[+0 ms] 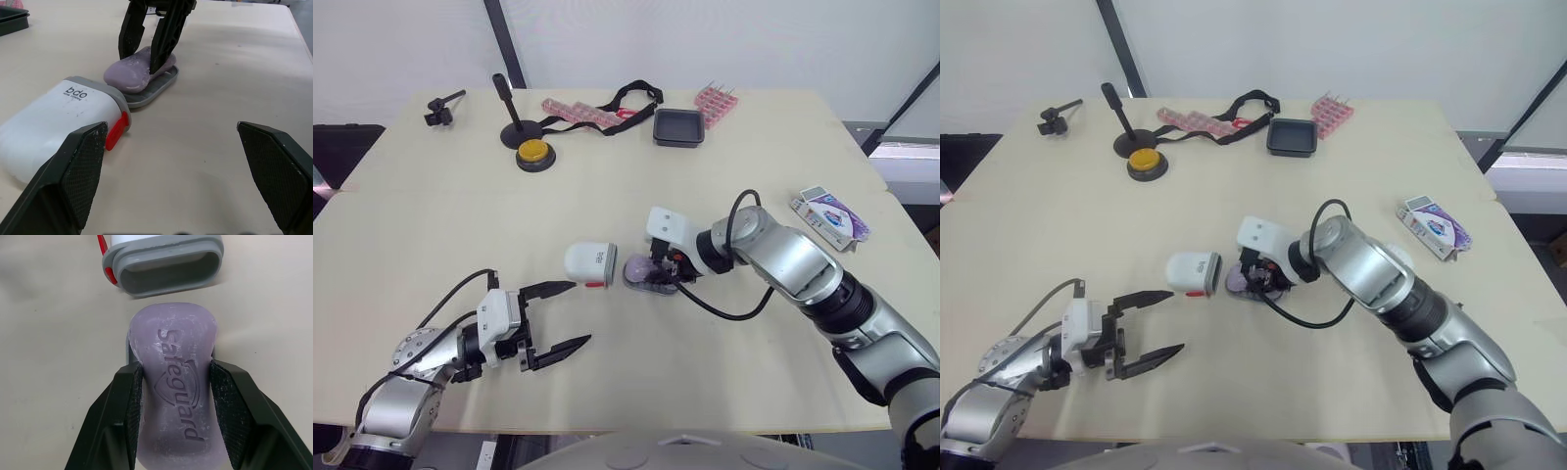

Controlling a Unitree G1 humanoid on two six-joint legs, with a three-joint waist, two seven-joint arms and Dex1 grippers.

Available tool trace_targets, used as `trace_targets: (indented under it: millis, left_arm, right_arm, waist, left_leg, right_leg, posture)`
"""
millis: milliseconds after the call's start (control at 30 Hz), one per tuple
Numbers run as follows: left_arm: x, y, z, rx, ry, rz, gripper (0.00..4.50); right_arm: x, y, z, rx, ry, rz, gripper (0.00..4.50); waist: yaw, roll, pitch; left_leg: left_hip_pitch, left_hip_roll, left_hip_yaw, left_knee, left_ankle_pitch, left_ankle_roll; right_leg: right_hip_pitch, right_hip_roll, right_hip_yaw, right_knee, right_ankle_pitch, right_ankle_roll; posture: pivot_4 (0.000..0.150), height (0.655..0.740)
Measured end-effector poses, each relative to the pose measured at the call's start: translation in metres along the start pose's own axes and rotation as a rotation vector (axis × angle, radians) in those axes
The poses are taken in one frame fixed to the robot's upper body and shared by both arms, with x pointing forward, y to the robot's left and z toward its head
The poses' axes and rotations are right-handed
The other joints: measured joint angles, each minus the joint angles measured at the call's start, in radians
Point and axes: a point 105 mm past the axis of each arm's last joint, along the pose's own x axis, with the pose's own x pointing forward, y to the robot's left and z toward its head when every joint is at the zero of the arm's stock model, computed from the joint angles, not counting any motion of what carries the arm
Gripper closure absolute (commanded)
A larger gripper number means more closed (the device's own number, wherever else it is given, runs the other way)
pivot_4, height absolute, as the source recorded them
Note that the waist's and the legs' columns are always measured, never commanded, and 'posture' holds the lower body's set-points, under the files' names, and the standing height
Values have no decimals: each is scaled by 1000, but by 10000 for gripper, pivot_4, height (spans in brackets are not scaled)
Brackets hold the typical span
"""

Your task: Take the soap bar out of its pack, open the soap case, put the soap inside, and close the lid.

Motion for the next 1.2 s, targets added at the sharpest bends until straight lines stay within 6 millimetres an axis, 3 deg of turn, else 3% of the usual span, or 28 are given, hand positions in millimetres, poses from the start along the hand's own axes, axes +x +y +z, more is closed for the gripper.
trace_targets:
  millis: [133,200,333,467,533,633,767,833,1033,1200]
  left_arm:
    - [0,0,0,1,0,-1,0]
    - [0,0,0,2,0,-2,0]
    - [1,1,2,13,-5,-10,0]
    - [7,7,8,43,-18,-25,0]
    - [9,15,12,64,-13,-33,0]
    - [14,38,23,121,-13,-44,0]
    - [22,53,28,169,11,-107,0]
    - [29,68,32,196,38,-144,0]
    - [52,90,34,327,175,-354,0]
    - [66,99,30,358,256,-481,0]
  right_arm:
    - [-1,0,-2,-1,9,7,4720]
    - [-3,-1,-3,-10,13,4,318]
    - [-15,-8,2,-43,-25,-27,318]
    - [-41,-10,12,-79,-258,-54,318]
    - [-57,-7,7,-66,-410,-66,318]
    - [-81,0,-20,-28,-555,-125,318]
    - [-99,12,-53,-29,-587,-200,318]
    - [-106,30,-82,18,-594,-227,318]
    - [-113,79,-138,98,-535,-272,318]
    - [-125,86,-138,84,-577,-337,318]
  waist:
    - [0,0,0]
    - [1,0,0]
    - [2,0,0]
    - [12,-3,-2]
    - [21,-4,-2]
    - [28,-4,-3]
    - [9,-3,-4]
    - [16,-3,-4]
    - [9,-2,-5]
    - [-13,-2,-6]
  left_leg:
    - [0,0,0,0,0,0]
    - [0,0,0,0,0,0]
    - [0,0,0,0,0,0]
    - [-1,0,-1,0,0,0]
    - [-1,0,0,0,0,0]
    - [-1,0,0,1,-1,3]
    - [-3,2,0,1,-3,6]
    - [-4,3,0,1,-3,6]
    - [-5,3,0,2,-4,9]
    - [-5,3,1,3,-4,9]
  right_leg:
    - [0,0,0,0,0,0]
    - [0,0,0,0,0,0]
    - [0,0,0,0,0,0]
    - [1,-1,1,0,0,0]
    - [1,0,1,-1,0,0]
    - [1,-1,0,0,-2,-4]
    - [1,-1,1,1,-3,-5]
    - [1,-1,1,-1,-3,-5]
    - [1,-3,0,-1,-3,-5]
    - [1,-3,1,-1,-2,-6]
  posture:
    - [1500,7291]
    - [1500,7291]
    - [1500,7291]
    - [1500,7291]
    - [1500,7291]
    - [1500,7291]
    - [1500,7291]
    - [1500,7291]
    - [1500,7291]
    - [1500,7291]
